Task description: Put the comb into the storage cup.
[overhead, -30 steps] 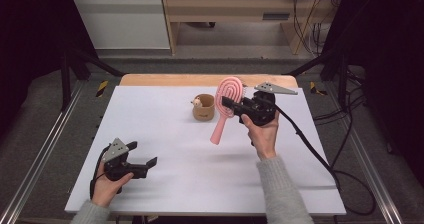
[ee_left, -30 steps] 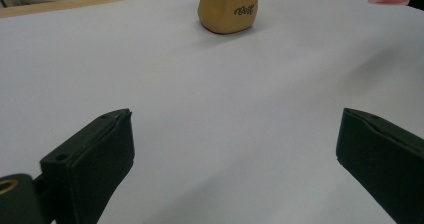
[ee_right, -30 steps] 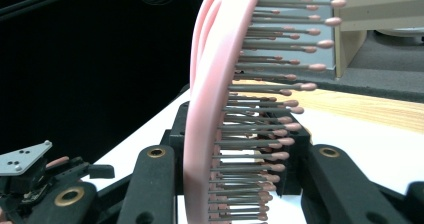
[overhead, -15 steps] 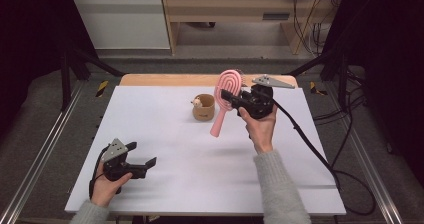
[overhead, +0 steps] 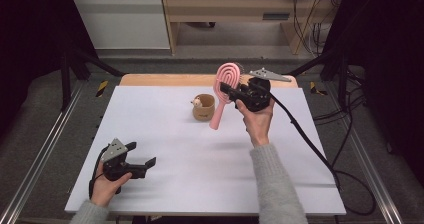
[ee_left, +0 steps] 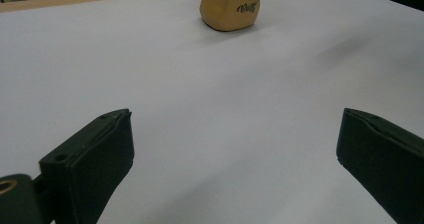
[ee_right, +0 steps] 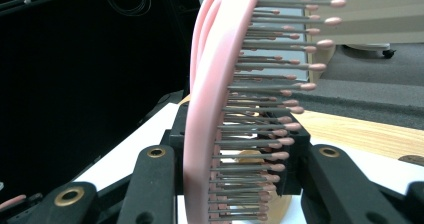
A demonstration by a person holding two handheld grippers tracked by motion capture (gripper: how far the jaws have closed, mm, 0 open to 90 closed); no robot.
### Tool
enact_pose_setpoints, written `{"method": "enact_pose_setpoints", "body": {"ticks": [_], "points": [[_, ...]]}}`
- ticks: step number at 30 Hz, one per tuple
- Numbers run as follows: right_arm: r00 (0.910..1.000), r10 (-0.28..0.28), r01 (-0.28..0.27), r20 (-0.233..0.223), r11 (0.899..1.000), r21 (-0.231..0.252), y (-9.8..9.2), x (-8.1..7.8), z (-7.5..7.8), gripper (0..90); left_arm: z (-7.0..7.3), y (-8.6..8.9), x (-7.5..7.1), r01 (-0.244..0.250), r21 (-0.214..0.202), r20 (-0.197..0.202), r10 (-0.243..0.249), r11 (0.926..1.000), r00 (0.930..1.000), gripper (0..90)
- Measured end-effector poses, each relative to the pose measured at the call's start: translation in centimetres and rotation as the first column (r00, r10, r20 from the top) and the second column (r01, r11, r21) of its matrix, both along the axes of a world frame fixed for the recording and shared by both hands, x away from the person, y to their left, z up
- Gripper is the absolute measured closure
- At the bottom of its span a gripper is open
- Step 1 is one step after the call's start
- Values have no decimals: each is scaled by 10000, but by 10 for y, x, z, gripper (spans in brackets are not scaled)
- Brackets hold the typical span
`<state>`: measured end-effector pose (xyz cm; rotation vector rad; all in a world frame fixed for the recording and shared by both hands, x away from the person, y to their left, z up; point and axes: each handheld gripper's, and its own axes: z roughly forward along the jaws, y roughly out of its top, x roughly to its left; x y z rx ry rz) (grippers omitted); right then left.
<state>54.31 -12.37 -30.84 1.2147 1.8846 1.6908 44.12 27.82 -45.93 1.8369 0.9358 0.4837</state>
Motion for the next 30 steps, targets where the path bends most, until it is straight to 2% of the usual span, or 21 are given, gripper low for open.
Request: {"method": "enact_pose_setpoints", "body": {"ticks": [30], "points": [[9973,-731,731,44,9973,-77,5,30,3,624,-2,1,1,35,14,-41,-35,10000,10000,19]]}}
